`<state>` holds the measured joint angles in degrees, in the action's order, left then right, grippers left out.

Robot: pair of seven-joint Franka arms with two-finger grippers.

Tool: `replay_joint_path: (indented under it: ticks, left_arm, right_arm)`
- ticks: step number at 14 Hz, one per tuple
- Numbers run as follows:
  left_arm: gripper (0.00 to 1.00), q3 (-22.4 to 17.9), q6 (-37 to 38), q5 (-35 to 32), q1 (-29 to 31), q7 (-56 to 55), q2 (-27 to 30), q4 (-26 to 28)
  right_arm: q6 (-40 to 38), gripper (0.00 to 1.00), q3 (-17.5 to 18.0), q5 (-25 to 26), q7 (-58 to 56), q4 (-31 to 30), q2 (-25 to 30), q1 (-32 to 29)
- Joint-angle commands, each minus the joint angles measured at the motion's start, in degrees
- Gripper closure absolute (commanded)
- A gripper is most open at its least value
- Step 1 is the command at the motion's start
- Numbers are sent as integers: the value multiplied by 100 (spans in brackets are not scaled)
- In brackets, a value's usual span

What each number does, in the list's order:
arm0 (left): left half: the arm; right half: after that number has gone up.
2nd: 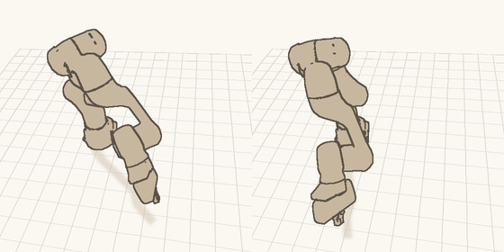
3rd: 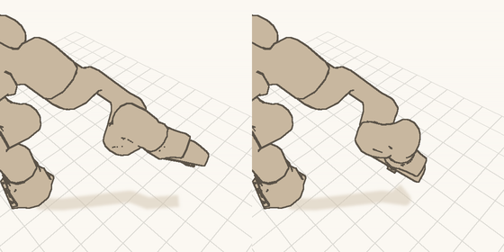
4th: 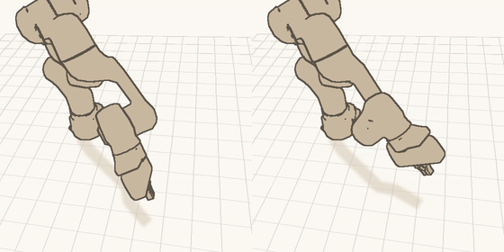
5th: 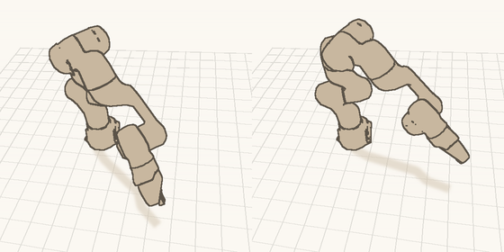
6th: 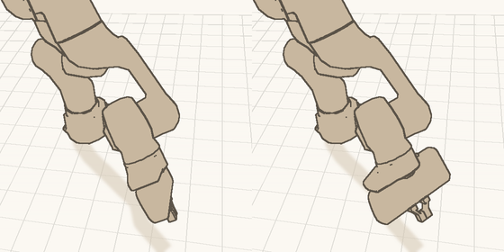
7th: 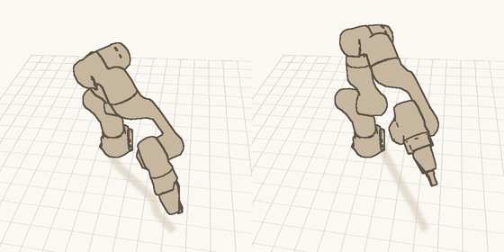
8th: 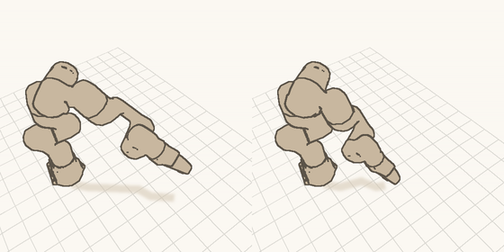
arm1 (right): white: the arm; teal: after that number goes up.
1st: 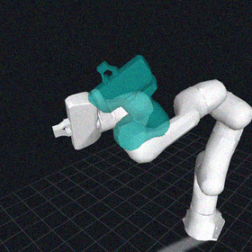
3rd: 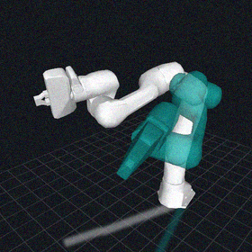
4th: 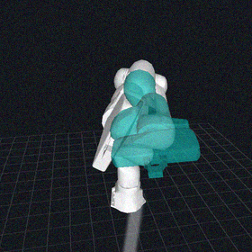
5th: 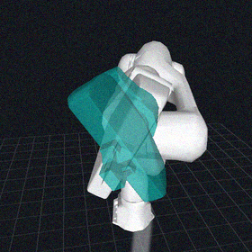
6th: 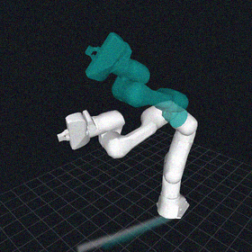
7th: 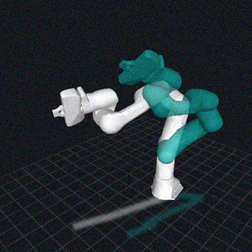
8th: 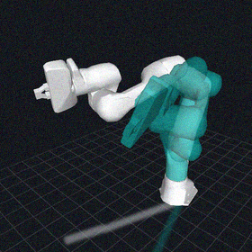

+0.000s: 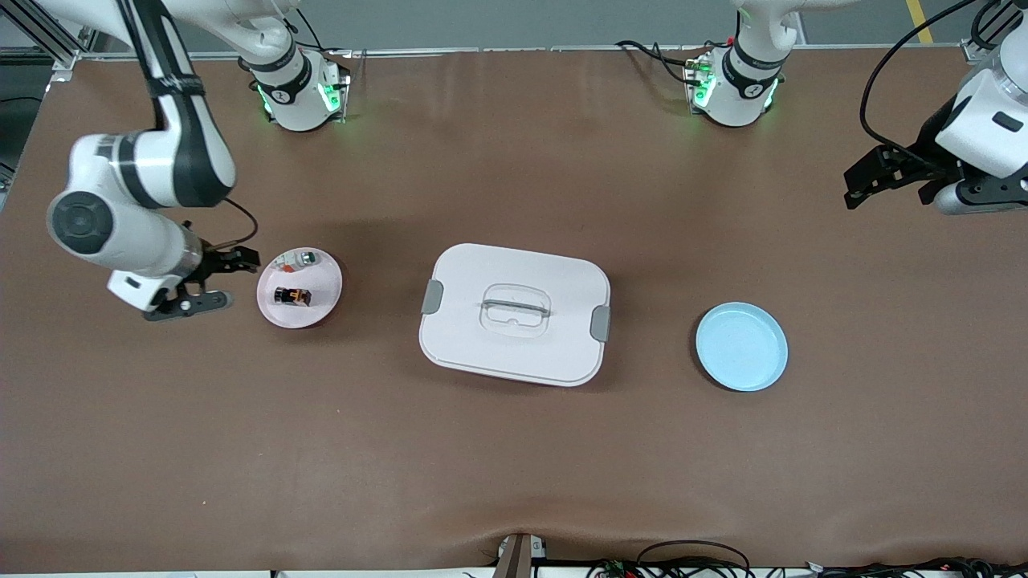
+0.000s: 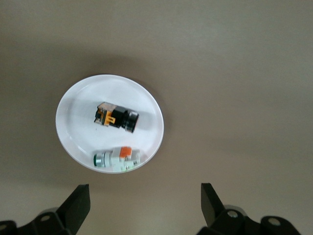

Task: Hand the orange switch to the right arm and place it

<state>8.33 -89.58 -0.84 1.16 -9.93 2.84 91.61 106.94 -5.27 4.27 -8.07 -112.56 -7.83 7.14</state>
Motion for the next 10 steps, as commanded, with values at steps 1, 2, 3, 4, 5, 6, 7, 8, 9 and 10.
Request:
replay_joint_path:
  ticks: [1,2,3,4,5,6,7,8,9,10]
  left_arm:
    - [0,-59,72,75,-46,140,112,23]
    - [0,-59,72,75,-37,140,129,23]
    - [0,-68,72,75,-28,140,129,23]
    - [0,-68,72,75,-28,140,121,15]
    - [0,-59,63,75,-37,131,103,-12]
    - [0,-59,55,84,-46,131,77,-47]
    - [0,-59,28,84,-55,131,59,-47]
    - [0,-59,28,84,-63,131,50,-38]
    - [0,-59,19,93,-64,131,50,-38]
    - [0,-59,19,93,-64,131,50,-30]
  right_arm:
    - [-944,0,70,21,139,918,-8,-134]
    - [-1077,0,70,30,131,1103,10,-143]
    - [-1183,0,62,30,131,1296,27,-160]
    - [-1384,0,61,56,131,1472,45,-195]
    - [-1490,0,70,56,131,1657,97,-222]
    - [-1544,0,70,56,131,1772,176,-222]
    - [-1683,0,62,56,131,1947,238,-231]
    - [-1815,0,61,56,131,2140,265,-248]
    - [-1930,0,70,4,139,2238,334,-257]
    - [-1948,0,79,4,139,2317,379,-257]
